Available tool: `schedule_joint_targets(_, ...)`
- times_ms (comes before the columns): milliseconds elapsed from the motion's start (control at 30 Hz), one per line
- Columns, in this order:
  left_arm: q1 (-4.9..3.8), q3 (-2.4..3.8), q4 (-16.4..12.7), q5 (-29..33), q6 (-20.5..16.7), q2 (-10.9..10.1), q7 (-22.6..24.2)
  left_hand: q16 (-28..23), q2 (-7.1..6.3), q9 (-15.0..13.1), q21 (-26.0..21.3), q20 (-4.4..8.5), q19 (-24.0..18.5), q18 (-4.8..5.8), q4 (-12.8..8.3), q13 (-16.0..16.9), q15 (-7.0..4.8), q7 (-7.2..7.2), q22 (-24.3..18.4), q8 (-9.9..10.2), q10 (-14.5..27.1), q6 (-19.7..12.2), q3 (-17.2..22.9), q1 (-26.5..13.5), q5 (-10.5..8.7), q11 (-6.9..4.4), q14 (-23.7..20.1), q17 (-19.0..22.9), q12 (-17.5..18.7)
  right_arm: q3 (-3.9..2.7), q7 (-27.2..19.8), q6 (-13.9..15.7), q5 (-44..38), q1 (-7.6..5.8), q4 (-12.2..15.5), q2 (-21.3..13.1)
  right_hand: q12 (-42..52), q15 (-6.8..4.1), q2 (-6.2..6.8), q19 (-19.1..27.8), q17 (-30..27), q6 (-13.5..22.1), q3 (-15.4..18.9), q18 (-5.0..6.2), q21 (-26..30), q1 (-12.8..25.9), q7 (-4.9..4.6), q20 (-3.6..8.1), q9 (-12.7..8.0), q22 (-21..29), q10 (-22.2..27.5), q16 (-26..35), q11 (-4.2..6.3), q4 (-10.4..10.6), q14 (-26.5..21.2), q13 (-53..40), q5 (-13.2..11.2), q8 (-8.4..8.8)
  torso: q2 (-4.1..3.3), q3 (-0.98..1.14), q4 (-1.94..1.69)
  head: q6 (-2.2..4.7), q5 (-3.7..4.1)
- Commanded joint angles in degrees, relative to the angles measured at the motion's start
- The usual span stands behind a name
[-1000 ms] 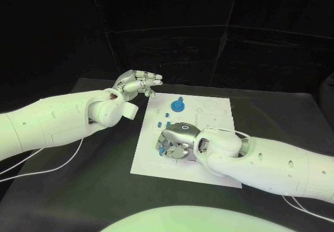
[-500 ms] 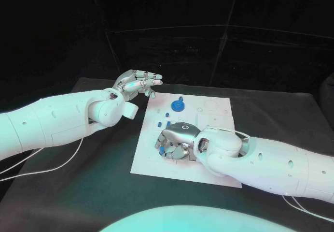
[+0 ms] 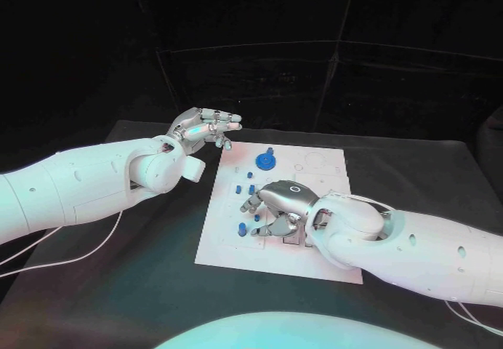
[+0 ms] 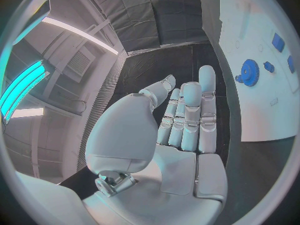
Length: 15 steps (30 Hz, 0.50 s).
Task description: Assemble the parts on the task board
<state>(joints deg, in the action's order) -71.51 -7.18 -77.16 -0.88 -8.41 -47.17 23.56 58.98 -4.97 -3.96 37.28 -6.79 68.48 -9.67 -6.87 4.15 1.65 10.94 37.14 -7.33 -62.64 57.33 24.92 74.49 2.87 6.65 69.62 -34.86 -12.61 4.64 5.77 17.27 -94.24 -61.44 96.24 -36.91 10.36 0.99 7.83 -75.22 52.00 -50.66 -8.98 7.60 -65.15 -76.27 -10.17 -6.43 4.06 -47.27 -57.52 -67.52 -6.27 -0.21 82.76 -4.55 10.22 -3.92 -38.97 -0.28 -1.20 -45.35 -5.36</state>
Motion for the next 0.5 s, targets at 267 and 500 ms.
schedule_joint_targets(267,-0.09,0.02,-0.4,0.2,0.1,-0.4,0.5,-0.3,0.43,0.0,-0.3,-0.17,-0.3,-0.77,-0.1,0.1,-0.19,0.05,-0.1,-0.2,0.4,-0.5,-0.4,0.3,-0.07,-0.06,-0.4,0.1,-0.1,-0.17,4.1,6.5,21.0,-1.74,7.5,-14.3,14.9,-3.16,-1.68,-7.1,14.5,-5.7,3.4,-2.84,-11.4,1.9,2.65,2.47,0.8,-17.5,-17.4,-10.0,3.82,2.9,4.1,-7.9,4.1,-3.01,0.39,-0.24,0.65,1.22,3.45)
schedule_joint_targets(500,-0.07,-0.02,-0.7,0.2,-1.1,-0.7,2.1,-0.1,0.54,0.0,-0.3,-0.15,-0.3,-0.8,-0.2,0.1,-0.24,-0.01,-0.1,-0.4,0.3,-0.4,-0.4,0.6,-0.06,-0.13,-0.3,-0.1,-0.3,-0.11,14.5,6.7,23.9,-1.9,9.8,-21.6,52.0,-3.71,-3.42,-8.1,18.6,-6.2,10.0,-3.54,-14.4,4.8,3.62,3.29,1.5,-21.8,-18.8,-13.1,4.47,7.3,4.3,-49.0,8.0,-6.92,0.79,-0.32,1.94,1.73,5.25)
